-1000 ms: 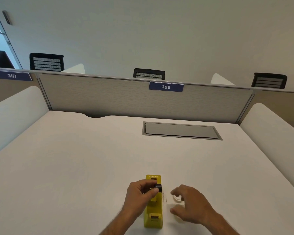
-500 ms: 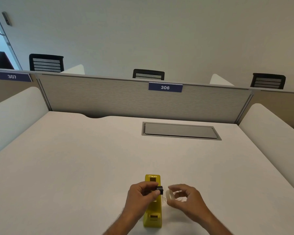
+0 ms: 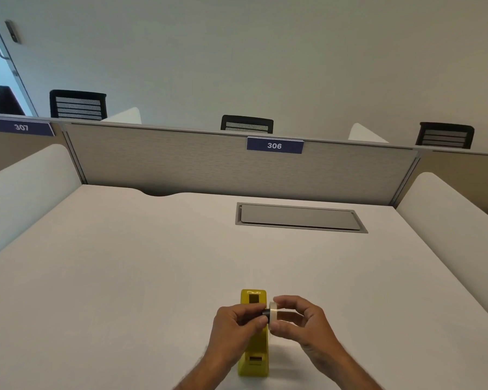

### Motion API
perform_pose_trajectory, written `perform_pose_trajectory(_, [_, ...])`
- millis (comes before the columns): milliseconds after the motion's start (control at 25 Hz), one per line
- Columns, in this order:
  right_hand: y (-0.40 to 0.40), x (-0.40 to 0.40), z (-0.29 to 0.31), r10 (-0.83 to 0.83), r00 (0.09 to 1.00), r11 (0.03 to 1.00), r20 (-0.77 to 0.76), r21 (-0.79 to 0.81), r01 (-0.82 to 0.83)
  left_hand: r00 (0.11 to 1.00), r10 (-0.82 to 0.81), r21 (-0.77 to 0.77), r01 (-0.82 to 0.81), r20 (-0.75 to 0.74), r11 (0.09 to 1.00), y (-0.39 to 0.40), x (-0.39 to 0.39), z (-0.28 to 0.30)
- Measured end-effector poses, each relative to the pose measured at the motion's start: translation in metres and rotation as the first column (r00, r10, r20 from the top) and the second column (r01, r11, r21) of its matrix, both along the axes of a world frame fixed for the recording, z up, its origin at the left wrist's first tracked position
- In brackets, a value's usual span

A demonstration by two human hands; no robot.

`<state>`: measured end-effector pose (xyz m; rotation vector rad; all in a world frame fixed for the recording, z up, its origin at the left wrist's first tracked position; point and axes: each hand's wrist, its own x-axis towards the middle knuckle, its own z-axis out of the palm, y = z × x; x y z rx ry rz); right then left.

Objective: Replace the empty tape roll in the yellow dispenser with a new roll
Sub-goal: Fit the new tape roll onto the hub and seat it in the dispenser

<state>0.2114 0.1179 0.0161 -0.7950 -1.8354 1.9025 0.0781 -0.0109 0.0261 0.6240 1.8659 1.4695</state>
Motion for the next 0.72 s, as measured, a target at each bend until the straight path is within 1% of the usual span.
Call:
perform_pose_trajectory(200, [0.0,-0.001,0.001,0.034,0.999,0.998,0.018,0.06,-0.035,0.997,-0.058,-0.025,0.057,-0.056,0.998,-0.003,-0.004,0.0])
perform_pose_trajectory(400, [-0.002,-0.004,0.001,0.054,0.997,0.995,0.047,0.084,-0.057,0.985,-0.133,-0.027,0.13,-0.113,0.991,-0.006,-0.009,0.0])
perform_pose_trajectory(560, [-0.004,-0.008,0.0,0.053,0.997,0.992,0.058,0.115,-0.059,0.983,-0.113,-0.031,0.109,-0.143,0.994,-0.006,-0.008,0.0])
perform_pose_trajectory(720, [-0.003,-0.012,0.002,0.074,0.99,0.982,0.122,0.165,-0.094,0.979,-0.119,-0.062,0.11,-0.166,0.992,-0.005,-0.009,-0.004])
